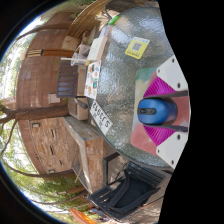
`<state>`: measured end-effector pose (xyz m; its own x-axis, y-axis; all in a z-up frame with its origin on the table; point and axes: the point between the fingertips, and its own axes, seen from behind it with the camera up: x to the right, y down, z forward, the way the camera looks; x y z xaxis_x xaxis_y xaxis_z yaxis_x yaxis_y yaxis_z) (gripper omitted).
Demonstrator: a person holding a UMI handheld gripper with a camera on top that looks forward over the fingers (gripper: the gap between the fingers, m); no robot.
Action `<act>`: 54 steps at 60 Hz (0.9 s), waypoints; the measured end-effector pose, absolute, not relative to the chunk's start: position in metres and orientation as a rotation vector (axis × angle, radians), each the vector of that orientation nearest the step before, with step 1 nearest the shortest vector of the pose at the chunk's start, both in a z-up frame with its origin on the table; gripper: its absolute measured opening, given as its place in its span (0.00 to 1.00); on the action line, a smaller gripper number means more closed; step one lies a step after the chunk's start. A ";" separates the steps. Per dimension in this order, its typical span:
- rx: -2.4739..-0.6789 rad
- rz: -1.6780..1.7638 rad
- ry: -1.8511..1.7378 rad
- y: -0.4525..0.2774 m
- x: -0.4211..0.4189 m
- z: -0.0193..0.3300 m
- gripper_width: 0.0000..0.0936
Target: Arrange mouse
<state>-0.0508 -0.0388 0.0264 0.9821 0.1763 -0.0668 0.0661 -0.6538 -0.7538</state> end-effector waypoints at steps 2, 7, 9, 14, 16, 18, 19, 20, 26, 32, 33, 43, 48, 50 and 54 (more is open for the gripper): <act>-2.318 0.162 -0.174 -0.041 -0.051 0.014 0.44; -2.394 0.155 -0.160 -0.050 -0.051 -0.018 0.51; -2.366 0.160 -0.162 -0.047 -0.052 -0.010 0.56; -2.348 0.126 -0.188 -0.052 -0.049 0.009 0.93; -2.338 0.122 -0.204 -0.054 -0.048 0.020 0.90; -2.323 0.120 -0.207 -0.058 -0.048 0.034 0.90; -2.316 0.118 -0.207 -0.060 -0.048 0.041 0.91; -2.309 0.118 -0.207 -0.063 -0.048 0.048 0.91; -2.276 0.111 -0.194 -0.088 -0.045 0.096 0.91; -2.244 0.094 -0.179 -0.122 -0.041 0.141 0.91; -2.237 0.090 -0.176 -0.129 -0.040 0.148 0.91; -2.186 0.049 -0.127 -0.200 -0.032 0.207 0.91; -2.173 0.031 -0.105 -0.235 -0.027 0.226 0.91; -2.166 0.025 -0.100 -0.248 -0.026 0.232 0.91; -2.165 0.017 -0.106 -0.272 -0.025 0.238 0.91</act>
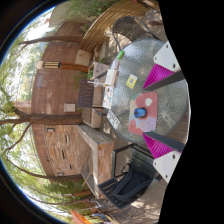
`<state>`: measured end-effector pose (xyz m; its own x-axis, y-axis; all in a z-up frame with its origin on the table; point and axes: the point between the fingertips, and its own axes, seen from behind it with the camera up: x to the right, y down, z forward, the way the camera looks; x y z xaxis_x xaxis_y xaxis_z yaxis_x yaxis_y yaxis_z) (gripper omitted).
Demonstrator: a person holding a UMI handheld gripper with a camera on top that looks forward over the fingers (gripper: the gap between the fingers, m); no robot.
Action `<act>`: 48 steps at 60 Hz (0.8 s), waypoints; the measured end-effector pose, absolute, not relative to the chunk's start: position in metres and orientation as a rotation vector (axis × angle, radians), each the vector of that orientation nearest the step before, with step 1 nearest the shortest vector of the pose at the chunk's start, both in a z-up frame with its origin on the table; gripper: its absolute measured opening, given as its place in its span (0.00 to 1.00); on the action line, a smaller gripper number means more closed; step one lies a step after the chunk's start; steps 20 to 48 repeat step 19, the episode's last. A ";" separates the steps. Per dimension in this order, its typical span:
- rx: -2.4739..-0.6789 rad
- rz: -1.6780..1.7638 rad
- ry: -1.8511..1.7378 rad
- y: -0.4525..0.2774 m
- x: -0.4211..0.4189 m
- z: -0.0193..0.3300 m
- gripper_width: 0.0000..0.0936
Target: Arrange mouse
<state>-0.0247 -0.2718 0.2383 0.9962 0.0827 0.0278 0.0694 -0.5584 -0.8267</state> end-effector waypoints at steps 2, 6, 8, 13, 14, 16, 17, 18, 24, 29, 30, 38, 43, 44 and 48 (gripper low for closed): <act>-2.164 0.011 -0.106 -0.283 -0.024 0.242 0.90; -2.169 0.010 -0.109 -0.304 -0.024 0.247 0.90; -2.173 0.002 -0.113 -0.313 -0.024 0.249 0.90; -2.171 -0.003 -0.119 -0.330 -0.024 0.251 0.91; -2.170 -0.005 -0.119 -0.332 -0.024 0.252 0.91; -2.168 -0.011 -0.119 -0.335 -0.023 0.252 0.91; -2.168 -0.013 -0.120 -0.336 -0.023 0.252 0.91; -2.168 -0.015 -0.120 -0.338 -0.022 0.253 0.91; -2.168 -0.015 -0.120 -0.340 -0.022 0.253 0.91; -2.168 -0.015 -0.120 -0.340 -0.022 0.253 0.91; -2.168 -0.015 -0.120 -0.340 -0.022 0.253 0.91; -2.168 -0.015 -0.120 -0.340 -0.022 0.253 0.91; -2.168 -0.015 -0.120 -0.340 -0.022 0.253 0.91; -2.168 -0.015 -0.120 -0.340 -0.022 0.253 0.91; -2.168 -0.015 -0.120 -0.340 -0.022 0.253 0.91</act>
